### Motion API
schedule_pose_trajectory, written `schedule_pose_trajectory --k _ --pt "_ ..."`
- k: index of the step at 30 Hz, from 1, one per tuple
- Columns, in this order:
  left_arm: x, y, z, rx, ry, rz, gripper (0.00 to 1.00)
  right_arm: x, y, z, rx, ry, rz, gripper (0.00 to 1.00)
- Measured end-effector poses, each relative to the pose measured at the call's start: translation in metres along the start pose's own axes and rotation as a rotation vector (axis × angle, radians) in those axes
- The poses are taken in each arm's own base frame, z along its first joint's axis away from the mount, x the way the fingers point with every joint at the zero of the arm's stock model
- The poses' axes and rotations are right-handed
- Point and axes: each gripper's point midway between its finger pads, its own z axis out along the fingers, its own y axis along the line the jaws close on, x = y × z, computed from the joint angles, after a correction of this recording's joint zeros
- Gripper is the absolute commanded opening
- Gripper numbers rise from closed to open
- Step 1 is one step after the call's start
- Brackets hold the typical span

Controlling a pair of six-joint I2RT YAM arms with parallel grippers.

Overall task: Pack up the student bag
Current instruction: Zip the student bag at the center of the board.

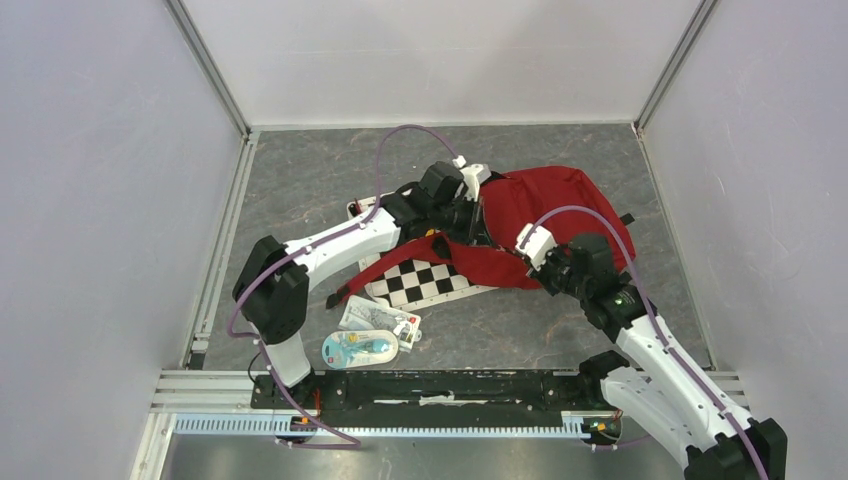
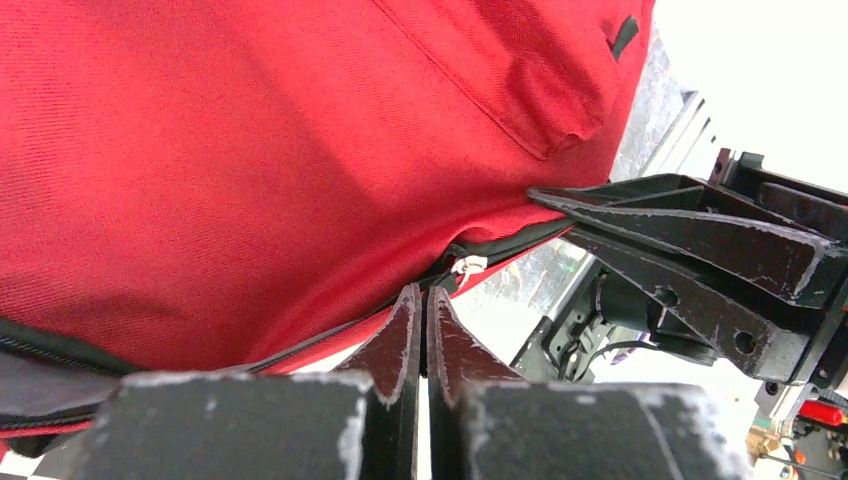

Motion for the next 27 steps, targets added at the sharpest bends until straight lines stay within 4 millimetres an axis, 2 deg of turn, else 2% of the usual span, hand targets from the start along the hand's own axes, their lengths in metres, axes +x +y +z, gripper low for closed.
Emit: schedule_pose_trajectory --k 5,14,15,16,18,21,23,27 --pt "-0.008 0.016 -0.007 -0.024 -0.002 -0.019 0.02 -0.001 0.001 0.002 -0.007 0.002 -0.015 0.00" --pt "-0.012 0.027 -0.018 -0.016 0.027 0.015 0.02 -0.010 0.001 0.003 -0.009 -0.020 -0.039 0.00" --pt "-0.013 0.027 -0.019 -0.014 0.030 0.020 0.02 -0.011 0.000 0.003 -0.011 -0.021 -0.041 0.03" --pt "-0.013 0.027 -0.020 -0.007 0.033 0.028 0.02 -0.011 0.000 0.003 -0.012 -0.019 -0.043 0.09" --pt "-0.014 0.025 -0.022 0.011 0.037 0.043 0.02 -0.013 0.000 0.003 -0.015 -0.015 -0.047 0.30" --pt "-0.016 0.031 -0.026 0.019 0.037 0.043 0.02 -0.011 -0.004 -0.001 -0.004 0.018 -0.041 0.53" --pt "-0.020 0.041 -0.030 0.020 0.029 0.025 0.02 -0.013 -0.007 -0.003 0.003 0.029 -0.022 0.59" --pt "-0.015 0.051 -0.037 0.039 0.017 0.002 0.02 -0.030 -0.015 0.000 0.003 0.036 0.042 0.60"
